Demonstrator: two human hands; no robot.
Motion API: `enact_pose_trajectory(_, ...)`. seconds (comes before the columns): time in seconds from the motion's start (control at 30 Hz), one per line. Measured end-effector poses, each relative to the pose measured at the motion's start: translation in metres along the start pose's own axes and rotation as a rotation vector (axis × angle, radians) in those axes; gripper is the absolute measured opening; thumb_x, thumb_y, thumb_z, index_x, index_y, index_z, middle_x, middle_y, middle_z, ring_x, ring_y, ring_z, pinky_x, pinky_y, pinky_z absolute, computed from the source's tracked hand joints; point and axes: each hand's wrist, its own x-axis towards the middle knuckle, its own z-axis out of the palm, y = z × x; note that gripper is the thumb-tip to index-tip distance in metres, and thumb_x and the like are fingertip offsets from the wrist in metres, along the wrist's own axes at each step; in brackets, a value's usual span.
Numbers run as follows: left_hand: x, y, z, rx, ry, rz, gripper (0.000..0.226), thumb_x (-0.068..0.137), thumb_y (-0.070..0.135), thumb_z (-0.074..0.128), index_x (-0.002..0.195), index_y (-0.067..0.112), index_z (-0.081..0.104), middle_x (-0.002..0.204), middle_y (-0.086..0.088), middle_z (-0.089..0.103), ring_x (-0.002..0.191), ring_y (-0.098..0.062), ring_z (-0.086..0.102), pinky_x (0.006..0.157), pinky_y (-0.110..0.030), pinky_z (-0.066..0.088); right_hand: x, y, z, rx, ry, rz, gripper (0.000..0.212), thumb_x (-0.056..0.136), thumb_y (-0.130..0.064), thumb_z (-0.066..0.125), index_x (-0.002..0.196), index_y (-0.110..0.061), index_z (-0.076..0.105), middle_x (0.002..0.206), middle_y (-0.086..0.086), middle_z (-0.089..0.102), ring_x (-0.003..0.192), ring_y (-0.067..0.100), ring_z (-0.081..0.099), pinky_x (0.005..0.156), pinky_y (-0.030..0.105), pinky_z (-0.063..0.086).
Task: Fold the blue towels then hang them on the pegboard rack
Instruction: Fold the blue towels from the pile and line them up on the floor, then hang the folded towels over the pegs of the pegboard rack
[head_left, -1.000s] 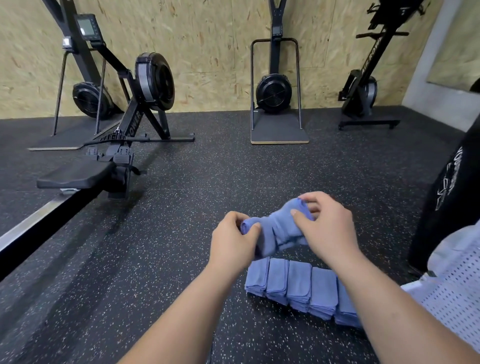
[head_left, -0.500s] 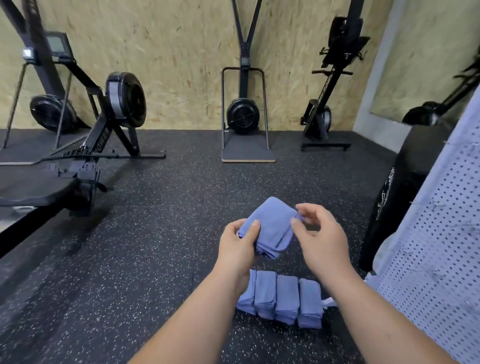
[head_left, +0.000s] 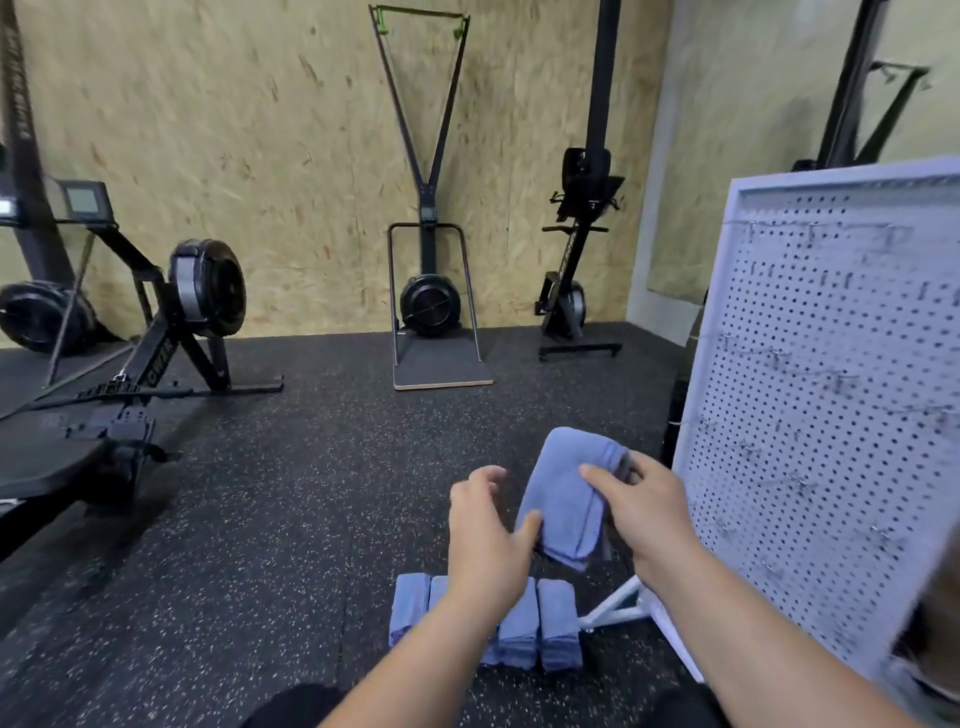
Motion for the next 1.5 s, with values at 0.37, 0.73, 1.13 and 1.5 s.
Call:
enact_pose_trajectory(0.37,-0.019,0.065,0.033,-0.358,-0.297,-0.064,0.035,0.107,0.045,0.057,0.141,0.037,0.059,0.128,0.016,0.072,0.117,-0.002,0.068,0.102,-0.037,0.057,-0.020,-0.019,-0.048,0.061,-0.240,-0.141,0.032,0.102,-0.018,0.069,0.133,-0.028,0.068,0.125,-0.013,0.073,0.107,-0.008,0.068,0.095,0.019,0.052)
enact_pose_trajectory(0.73,0.071,0.091,0.117,-0.227,-0.220,0.132,0.052,0.095,0.008,0.064,0.134,0.042,0.059,0.122,0.020,0.071,0.113,-0.001,0.068,0.097,-0.035,0.059,0.073,-0.028,-0.069,-0.156,0.087,-0.240,0.029,0.092,-0.028,0.079,0.114,-0.042,0.067,0.107,-0.025,0.073,0.098,-0.010,0.067,0.091,0.028,0.058)
enact_pose_trajectory(1.13,0.160,0.128,0.166,-0.377,-0.180,0.206,0.051,0.093,0.019,0.072,0.131,0.049,0.057,0.127,0.026,0.060,0.114,0.001,0.063,0.095,-0.033,0.057,0.148,-0.080,-0.068,-0.220,0.420,-0.277,0.013,0.098,-0.037,0.070,0.110,-0.036,0.075,0.093,-0.022,0.074,0.086,-0.011,0.064,0.076,0.024,0.055)
enact_pose_trajectory(1.5,0.221,0.138,0.152,-0.360,-0.150,0.323,0.032,0.105,0.026,0.052,0.128,0.046,0.062,0.117,0.024,0.067,0.108,-0.003,0.064,0.091,-0.041,0.057,0.174,-0.122,-0.058,-0.336,0.542,-0.405,0.017,0.100,-0.039,0.068,0.115,-0.036,0.075,0.102,-0.019,0.072,0.087,-0.004,0.063,0.082,0.033,0.055)
